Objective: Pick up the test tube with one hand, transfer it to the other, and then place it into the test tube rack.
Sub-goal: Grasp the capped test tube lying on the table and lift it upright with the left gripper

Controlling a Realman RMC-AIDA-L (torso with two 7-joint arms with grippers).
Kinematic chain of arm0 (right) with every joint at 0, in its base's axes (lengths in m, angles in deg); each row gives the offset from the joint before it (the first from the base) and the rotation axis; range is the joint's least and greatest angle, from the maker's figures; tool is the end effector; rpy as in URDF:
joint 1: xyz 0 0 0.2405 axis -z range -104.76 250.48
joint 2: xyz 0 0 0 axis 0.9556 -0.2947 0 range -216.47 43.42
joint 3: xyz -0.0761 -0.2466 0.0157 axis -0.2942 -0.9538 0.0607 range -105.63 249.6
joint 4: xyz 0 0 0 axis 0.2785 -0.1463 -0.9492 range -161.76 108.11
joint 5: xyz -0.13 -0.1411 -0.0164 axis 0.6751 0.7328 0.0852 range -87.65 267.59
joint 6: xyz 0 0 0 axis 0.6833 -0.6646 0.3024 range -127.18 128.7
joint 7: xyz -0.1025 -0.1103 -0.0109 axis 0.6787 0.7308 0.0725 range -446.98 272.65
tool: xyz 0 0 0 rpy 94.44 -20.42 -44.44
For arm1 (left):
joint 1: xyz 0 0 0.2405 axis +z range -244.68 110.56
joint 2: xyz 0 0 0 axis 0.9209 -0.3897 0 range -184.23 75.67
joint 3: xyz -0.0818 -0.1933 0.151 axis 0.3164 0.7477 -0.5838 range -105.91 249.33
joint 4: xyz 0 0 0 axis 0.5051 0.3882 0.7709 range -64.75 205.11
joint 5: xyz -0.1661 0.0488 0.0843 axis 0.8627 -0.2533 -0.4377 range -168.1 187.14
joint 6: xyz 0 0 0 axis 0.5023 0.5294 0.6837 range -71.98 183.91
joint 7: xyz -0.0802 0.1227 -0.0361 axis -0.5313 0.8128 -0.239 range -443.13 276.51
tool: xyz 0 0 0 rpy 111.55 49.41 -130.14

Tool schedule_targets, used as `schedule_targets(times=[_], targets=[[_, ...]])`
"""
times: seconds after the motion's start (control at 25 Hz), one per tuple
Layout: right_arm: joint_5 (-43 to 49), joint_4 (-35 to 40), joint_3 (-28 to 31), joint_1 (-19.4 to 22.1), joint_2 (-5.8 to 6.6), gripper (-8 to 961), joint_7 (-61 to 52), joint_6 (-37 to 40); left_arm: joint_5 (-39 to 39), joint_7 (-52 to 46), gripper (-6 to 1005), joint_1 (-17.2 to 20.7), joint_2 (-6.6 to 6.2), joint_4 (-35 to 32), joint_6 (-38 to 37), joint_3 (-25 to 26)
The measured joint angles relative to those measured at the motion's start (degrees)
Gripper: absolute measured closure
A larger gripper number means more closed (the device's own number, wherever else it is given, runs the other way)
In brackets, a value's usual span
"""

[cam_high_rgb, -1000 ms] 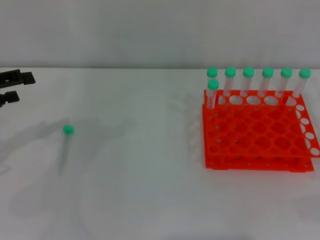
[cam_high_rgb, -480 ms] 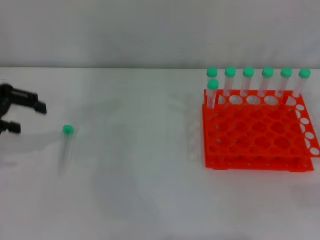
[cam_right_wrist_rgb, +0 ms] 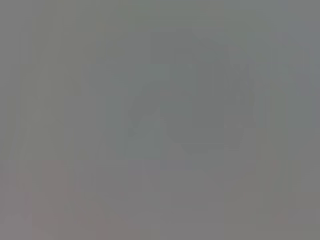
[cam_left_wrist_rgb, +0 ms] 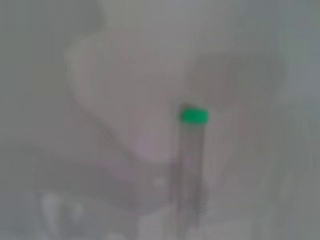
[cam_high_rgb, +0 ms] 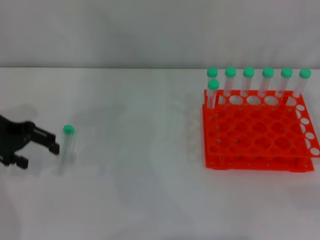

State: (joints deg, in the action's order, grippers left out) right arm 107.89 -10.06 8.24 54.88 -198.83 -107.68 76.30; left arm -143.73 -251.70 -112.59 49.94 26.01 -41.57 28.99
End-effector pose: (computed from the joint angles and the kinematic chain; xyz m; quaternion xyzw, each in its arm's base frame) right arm 0.3422 0.3202 0.1182 -0.6389 0.1227 0.3433 0.6774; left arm -0.2711 0.3704 0.0969 -0.6532 -0.7368 0.0730 0.1584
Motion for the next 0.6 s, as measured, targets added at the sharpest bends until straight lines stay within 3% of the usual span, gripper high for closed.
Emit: schedule_targets(times=[0.2, 0.24, 0.36, 0.6], targets=[[0.0, -0.3, -0.1, 0.1, -0.59, 78, 0.2, 0.0, -5.6, 0.6, 123, -0.4, 1.59, 1.4, 3.1, -0.1], [0.0, -0.4, -0.3, 0.3, -1.76, 78, 1.9, -0.1, -6.2, 0.8, 123, -0.4, 1.77, 1.4, 3.7, -0.1], [0.0, -0.4, -1.2, 0.4, -2.34, 79, 3.5, -0.1, -7.9, 1.6, 124, -0.7, 2.3, 1.4, 5.5, -0.4], [0.0, -0.4, -3.0, 0.5, -2.39, 79, 3.5, -0.5, -8.7, 3.7, 124, -1.7, 3.21, 3.3, 9.4, -2.0]])
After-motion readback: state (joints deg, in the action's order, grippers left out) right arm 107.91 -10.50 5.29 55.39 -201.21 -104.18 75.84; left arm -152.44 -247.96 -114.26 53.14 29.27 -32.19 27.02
